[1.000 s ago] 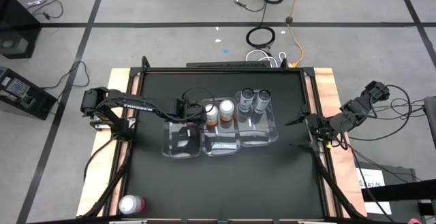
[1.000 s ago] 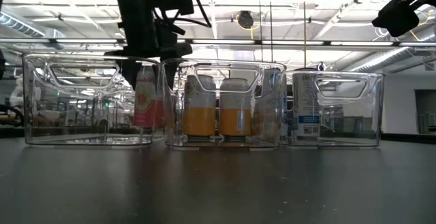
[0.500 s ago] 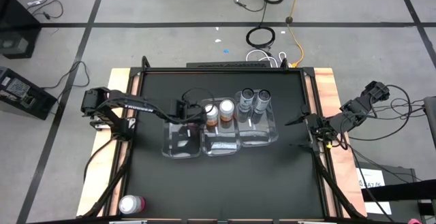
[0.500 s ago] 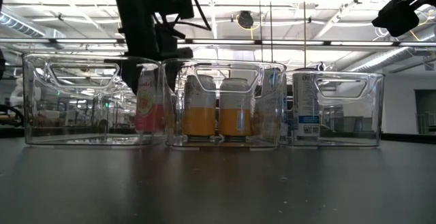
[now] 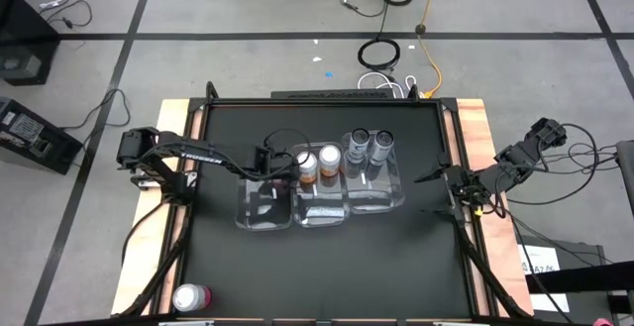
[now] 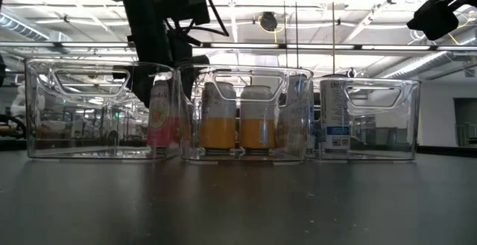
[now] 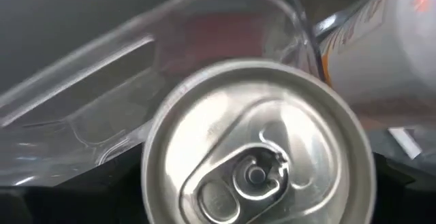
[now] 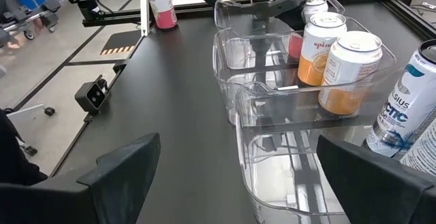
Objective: Sort soda cans
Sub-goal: Put the right red soda can into the left transparent bin, then put the red soda can into the transparent bin
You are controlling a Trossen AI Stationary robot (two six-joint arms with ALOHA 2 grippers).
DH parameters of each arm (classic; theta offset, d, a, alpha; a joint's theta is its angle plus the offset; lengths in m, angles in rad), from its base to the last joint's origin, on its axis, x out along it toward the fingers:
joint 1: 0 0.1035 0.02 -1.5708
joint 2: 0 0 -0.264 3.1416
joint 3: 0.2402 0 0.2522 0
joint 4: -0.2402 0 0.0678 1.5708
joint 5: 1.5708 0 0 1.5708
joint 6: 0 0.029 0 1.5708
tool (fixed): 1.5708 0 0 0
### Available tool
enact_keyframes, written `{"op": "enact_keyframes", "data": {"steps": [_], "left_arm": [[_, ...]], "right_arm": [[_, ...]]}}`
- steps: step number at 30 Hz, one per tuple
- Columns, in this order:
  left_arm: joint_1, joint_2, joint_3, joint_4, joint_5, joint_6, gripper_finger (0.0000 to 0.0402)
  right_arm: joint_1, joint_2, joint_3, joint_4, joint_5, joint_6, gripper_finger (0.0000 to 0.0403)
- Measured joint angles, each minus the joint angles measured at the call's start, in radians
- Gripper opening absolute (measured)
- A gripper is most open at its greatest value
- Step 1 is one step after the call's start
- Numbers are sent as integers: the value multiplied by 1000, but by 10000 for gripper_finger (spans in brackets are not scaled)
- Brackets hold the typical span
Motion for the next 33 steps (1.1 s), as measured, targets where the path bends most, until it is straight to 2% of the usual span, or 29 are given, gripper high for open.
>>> {"op": "enact_keyframes", "data": {"steps": [7, 14, 23, 30, 33], "left_arm": [[0, -2, -3, -13, 43, 27, 396], [2, -25, -2, -15, 112, 56, 385], [0, -185, 55, -108, 135, 62, 384], [-9, -333, 58, -112, 305, 75, 384], [-38, -376, 58, -110, 338, 69, 384]], "right_arm": [[0, 0, 0, 0, 0, 0, 389], [0, 0, 0, 0, 0, 0, 389], [0, 0, 0, 1, 0, 0, 389], [0, 0, 0, 1, 0, 0, 389], [0, 0, 0, 1, 0, 0, 389]]}}
